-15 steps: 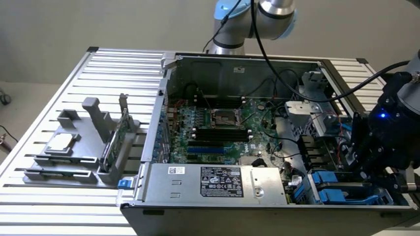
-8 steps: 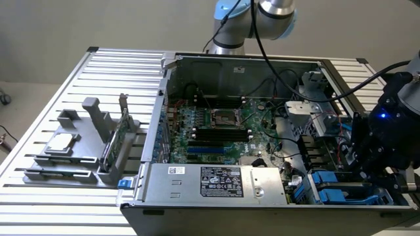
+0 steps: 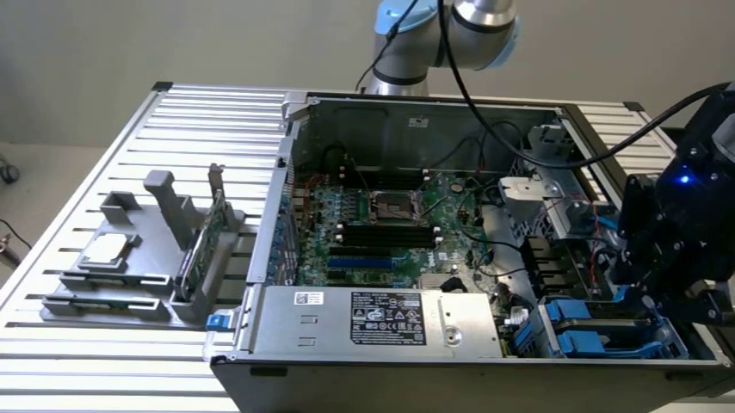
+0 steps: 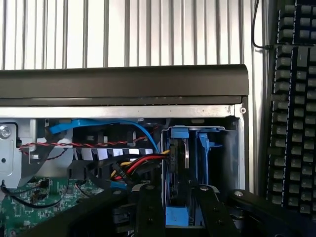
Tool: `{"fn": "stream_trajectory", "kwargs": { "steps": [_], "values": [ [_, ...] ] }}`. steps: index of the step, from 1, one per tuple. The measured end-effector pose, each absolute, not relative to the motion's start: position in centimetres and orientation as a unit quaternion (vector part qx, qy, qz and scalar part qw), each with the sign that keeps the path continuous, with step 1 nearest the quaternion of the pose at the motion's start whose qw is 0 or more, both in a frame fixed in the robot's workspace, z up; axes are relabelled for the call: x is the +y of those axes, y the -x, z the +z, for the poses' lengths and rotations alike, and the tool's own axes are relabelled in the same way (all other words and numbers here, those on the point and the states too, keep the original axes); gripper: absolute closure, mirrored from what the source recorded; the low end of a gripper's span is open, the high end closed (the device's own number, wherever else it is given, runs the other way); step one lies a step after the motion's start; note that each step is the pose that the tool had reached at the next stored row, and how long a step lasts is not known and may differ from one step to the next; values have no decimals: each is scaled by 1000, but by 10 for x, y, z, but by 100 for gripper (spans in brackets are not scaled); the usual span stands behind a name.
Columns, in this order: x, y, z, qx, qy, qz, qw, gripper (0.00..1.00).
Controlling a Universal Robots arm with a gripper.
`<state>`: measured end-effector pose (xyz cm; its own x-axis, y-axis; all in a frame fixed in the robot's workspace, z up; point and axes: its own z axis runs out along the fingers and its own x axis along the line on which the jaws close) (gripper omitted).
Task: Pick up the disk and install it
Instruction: 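Insert the first disk wire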
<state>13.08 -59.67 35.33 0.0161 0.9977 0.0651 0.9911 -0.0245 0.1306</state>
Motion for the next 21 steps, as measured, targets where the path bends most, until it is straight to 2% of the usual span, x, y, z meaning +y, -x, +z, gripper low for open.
{"fn": "stream_trajectory", "kwargs": {
  "steps": [13, 21],
  "values": [
    [-596, -110, 381, 698, -712, 70, 24, 68],
    [-595, -107, 382, 698, -712, 70, 24, 68]
  ]
}}
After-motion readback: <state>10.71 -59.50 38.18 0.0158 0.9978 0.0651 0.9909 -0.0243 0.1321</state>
